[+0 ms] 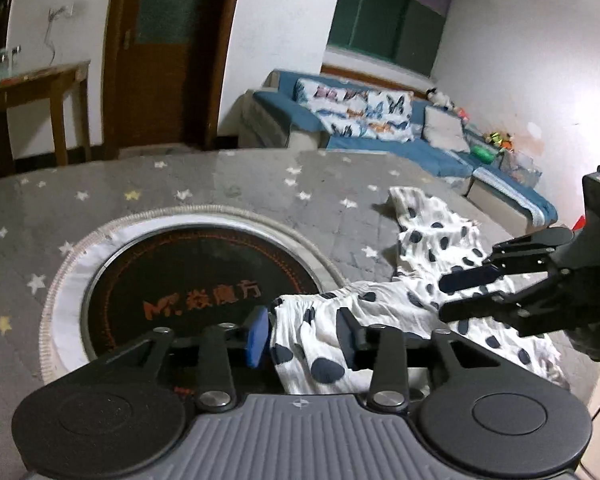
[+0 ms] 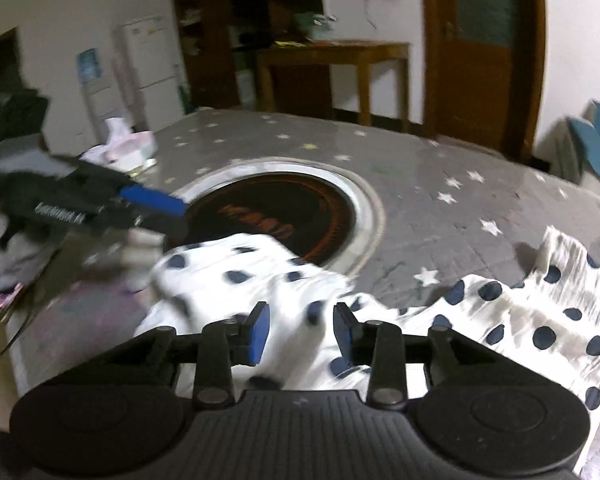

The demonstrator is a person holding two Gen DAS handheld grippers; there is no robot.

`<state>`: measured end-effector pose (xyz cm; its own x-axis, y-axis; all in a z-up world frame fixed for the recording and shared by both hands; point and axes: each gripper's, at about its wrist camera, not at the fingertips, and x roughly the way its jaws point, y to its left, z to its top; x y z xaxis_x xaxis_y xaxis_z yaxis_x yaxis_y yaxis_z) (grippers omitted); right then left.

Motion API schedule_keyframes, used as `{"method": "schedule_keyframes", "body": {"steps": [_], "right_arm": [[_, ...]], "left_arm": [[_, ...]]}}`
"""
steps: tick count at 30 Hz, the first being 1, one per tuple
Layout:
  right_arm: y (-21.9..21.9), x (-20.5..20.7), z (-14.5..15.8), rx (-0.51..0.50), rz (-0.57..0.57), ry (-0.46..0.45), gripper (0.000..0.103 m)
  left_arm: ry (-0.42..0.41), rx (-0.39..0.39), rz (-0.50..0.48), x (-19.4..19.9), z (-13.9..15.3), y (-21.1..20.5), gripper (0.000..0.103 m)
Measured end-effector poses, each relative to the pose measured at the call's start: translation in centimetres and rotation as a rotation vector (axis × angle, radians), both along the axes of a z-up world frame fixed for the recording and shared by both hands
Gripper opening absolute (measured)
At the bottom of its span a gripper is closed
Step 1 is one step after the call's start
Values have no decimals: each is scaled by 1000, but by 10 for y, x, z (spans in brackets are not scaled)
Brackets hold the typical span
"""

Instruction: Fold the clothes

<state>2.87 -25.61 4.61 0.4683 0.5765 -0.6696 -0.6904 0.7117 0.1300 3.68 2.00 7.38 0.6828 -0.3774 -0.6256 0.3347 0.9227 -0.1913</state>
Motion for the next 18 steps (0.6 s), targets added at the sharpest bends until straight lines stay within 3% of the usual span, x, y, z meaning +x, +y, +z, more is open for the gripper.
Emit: {"method": "schedule_keyframes", "body": {"steps": [10, 14, 18], "right_arm": [[15, 35, -22, -22, -16, 95, 34], [23, 45, -32, -51, -1, 146, 20], [27, 50, -23, -68, 3, 91, 9]], "left_arm": [[131, 25, 10, 40, -33, -9, 39], [139, 22, -25, 45, -37, -13, 11], [82, 45, -36, 51, -25, -18, 5]]}}
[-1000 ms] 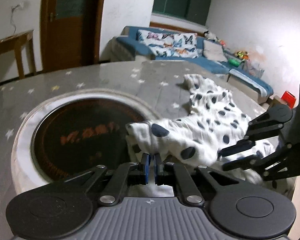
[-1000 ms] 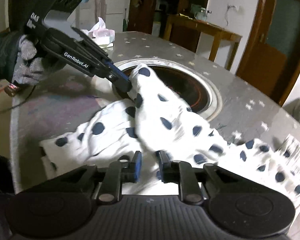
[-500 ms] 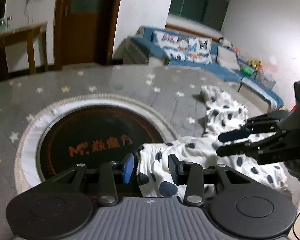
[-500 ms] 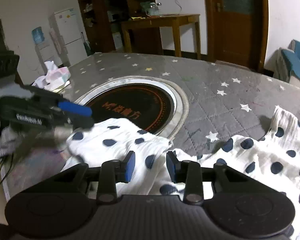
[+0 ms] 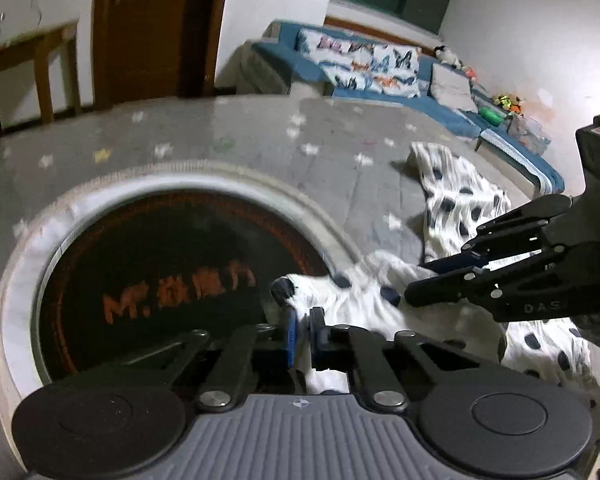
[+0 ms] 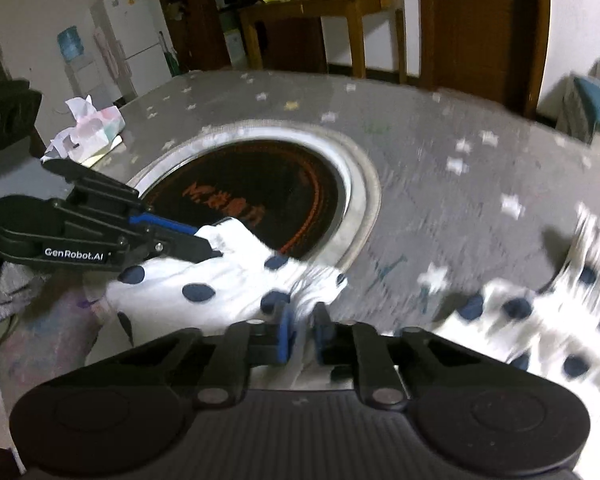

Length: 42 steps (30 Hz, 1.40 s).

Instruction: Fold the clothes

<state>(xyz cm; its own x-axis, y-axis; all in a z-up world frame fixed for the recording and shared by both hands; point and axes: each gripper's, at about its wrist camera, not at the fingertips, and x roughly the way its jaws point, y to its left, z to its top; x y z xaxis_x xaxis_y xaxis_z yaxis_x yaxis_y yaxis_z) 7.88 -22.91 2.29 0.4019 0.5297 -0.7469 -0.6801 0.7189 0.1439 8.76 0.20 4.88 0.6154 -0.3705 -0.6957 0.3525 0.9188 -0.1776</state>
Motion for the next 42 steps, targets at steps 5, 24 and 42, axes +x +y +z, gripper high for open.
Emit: {"method": "schedule_keyframes", "body": {"steps": [5, 24, 42], "right_arm": [[5, 27, 19, -7, -31, -91, 5], [-31, 109, 7, -36, -181, -76, 29], [48, 162, -32, -42, -65, -110, 29]], "left_arm": [[-102, 63, 15, 30, 24, -6, 4], [-143, 100, 227, 148, 19, -4, 8], [-82, 276, 295, 171, -13, 8, 41]]}}
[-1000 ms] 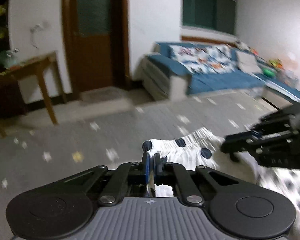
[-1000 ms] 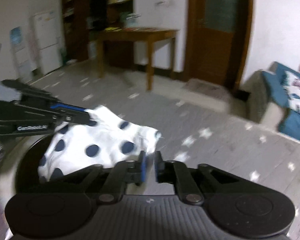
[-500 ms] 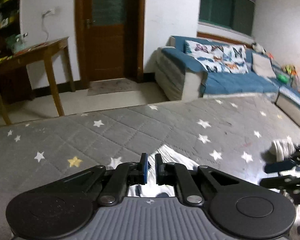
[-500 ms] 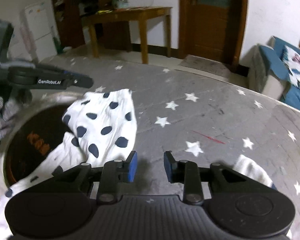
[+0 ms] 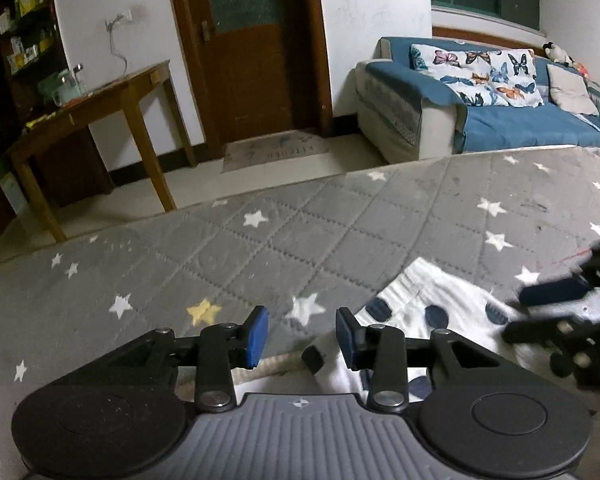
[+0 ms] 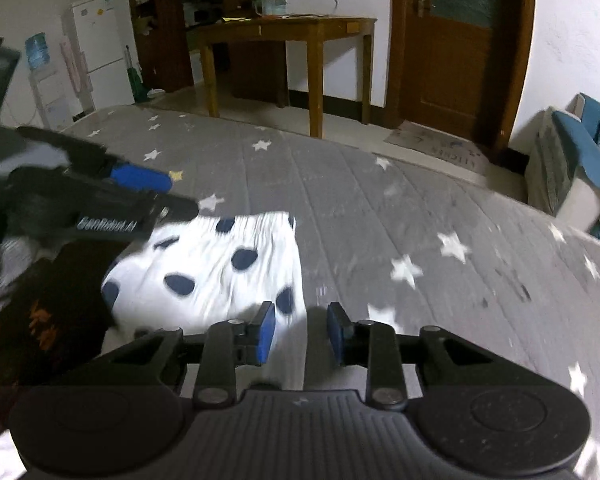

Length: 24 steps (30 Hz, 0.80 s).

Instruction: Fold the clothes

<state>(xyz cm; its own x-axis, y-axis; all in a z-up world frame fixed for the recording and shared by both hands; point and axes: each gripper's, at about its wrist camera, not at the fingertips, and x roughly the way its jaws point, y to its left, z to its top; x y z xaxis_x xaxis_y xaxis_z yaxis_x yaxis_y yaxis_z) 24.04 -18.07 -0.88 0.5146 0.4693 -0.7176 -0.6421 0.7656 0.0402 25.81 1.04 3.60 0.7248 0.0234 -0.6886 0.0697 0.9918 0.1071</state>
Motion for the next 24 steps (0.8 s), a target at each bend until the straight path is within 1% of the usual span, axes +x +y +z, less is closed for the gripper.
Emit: {"method": "schedule_keyframes", "body": {"steps": [4, 5, 6, 7, 11, 12, 13, 14, 15, 16, 18, 20, 21, 24], "right_arm": [[17, 15, -2, 10, 20, -11, 27], [21, 18, -3, 7, 20, -18, 24], [23, 21, -3, 5, 12, -28, 8], [24, 24, -3, 0, -5, -42, 5], [11, 33, 1, -72, -167, -146, 4], [5, 35, 2, -91, -204, -155, 7], [-1, 37, 3, -104, -235, -154, 11], [-9, 39, 4, -108, -258, -148, 12], [-19, 40, 7, -93, -265, -131, 14], [-28, 39, 10, -81, -266, -112, 18], [-42, 34, 17, -62, -241, -71, 19], [-53, 24, 25, -39, -202, -42, 27], [-61, 18, 29, -32, -193, -35, 35], [-94, 2, 36, -30, -214, -37, 36]], "left_arm": [[-3, -40, -12, -6, 4, 7, 41], [-4, -45, -18, -8, 5, 7, 41], [-7, -45, -25, -10, 6, 7, 41], [-11, -45, -33, -12, 7, 7, 41], [-24, -46, -48, -14, 8, 2, 41], [-23, -46, -48, -13, 7, 0, 41], [-22, -46, -49, -11, 6, -1, 41], [-20, -47, -51, -9, 5, -4, 41], [-17, -49, -54, -8, 4, -7, 41], [-17, -45, -59, -7, 2, -11, 41], [-21, -33, -71, -7, 0, -18, 41], [-31, -28, -92, -9, 1, -27, 41], [-36, -27, -102, -10, 2, -31, 41], [-61, -1, -142, -15, 5, -47, 41]]}}
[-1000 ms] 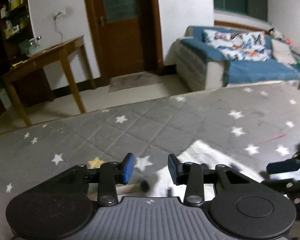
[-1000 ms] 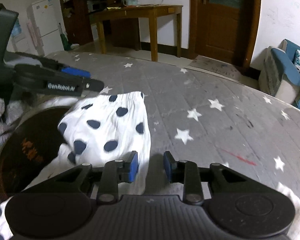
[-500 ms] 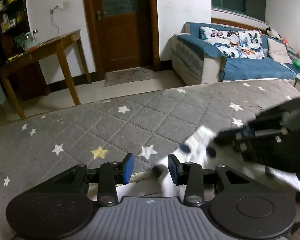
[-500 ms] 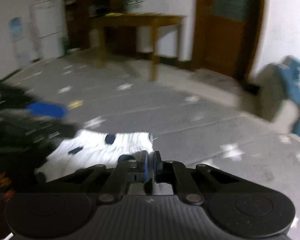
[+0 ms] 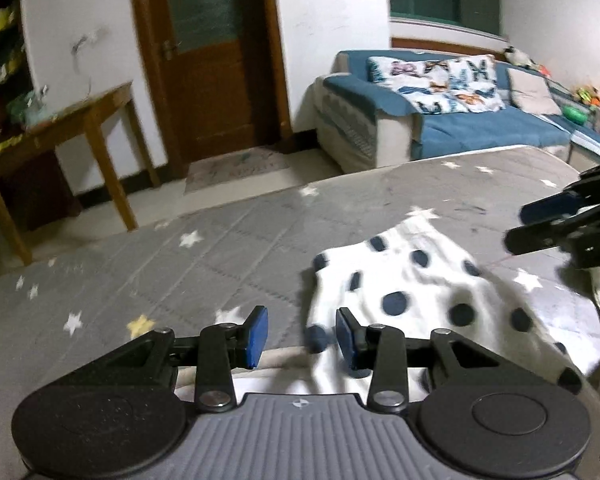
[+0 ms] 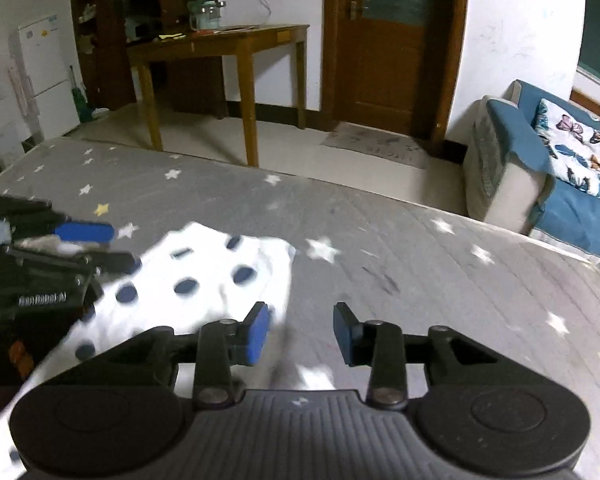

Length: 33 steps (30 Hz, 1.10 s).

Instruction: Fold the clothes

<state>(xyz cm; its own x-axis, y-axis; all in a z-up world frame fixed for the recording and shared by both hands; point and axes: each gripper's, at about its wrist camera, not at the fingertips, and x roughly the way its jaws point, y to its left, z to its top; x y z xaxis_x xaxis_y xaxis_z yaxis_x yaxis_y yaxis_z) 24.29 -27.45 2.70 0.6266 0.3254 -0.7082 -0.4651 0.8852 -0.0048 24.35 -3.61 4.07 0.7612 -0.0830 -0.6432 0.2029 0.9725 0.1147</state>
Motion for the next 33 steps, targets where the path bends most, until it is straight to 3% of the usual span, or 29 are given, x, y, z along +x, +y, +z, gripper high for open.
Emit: {"method": "schedule_keyframes", "body": {"steps": [4, 7, 9, 14, 19, 22, 24, 27, 29, 30, 31, 33], "right_arm": [[-63, -9, -1, 20, -132, 29, 36], [-105, -20, -6, 56, -213, 51, 37], [-130, -28, -10, 87, -257, 62, 39], [-160, -49, -26, 187, -344, 63, 39], [-143, -87, -28, 207, -233, 25, 39], [-128, -103, -26, 144, -167, -24, 39], [-127, -101, -23, 103, -161, -53, 40], [-136, -86, -25, 91, -188, -23, 40], [-142, -75, -31, 103, -191, 31, 36], [-143, -73, -34, 105, -193, 48, 25], [-143, -76, -33, 104, -192, 37, 10], [-139, -89, -25, 93, -180, -34, 7]], "left_arm": [[0, -24, -44, -9, 3, -14, 41], [4, -37, -84, -18, 3, -26, 50], [10, -43, -109, -24, 2, -35, 50], [33, -44, -147, -34, -8, -57, 56], [49, -24, -148, -40, -20, -67, 64], [54, -24, -142, -41, -26, -69, 69], [48, -22, -134, -44, -29, -70, 73], [39, -25, -121, -46, -31, -71, 79], [32, -29, -110, -48, -33, -72, 88], [29, -31, -102, -48, -34, -72, 90], [26, -33, -94, -49, -35, -73, 91], [24, -40, -86, -49, -36, -72, 93]]}}
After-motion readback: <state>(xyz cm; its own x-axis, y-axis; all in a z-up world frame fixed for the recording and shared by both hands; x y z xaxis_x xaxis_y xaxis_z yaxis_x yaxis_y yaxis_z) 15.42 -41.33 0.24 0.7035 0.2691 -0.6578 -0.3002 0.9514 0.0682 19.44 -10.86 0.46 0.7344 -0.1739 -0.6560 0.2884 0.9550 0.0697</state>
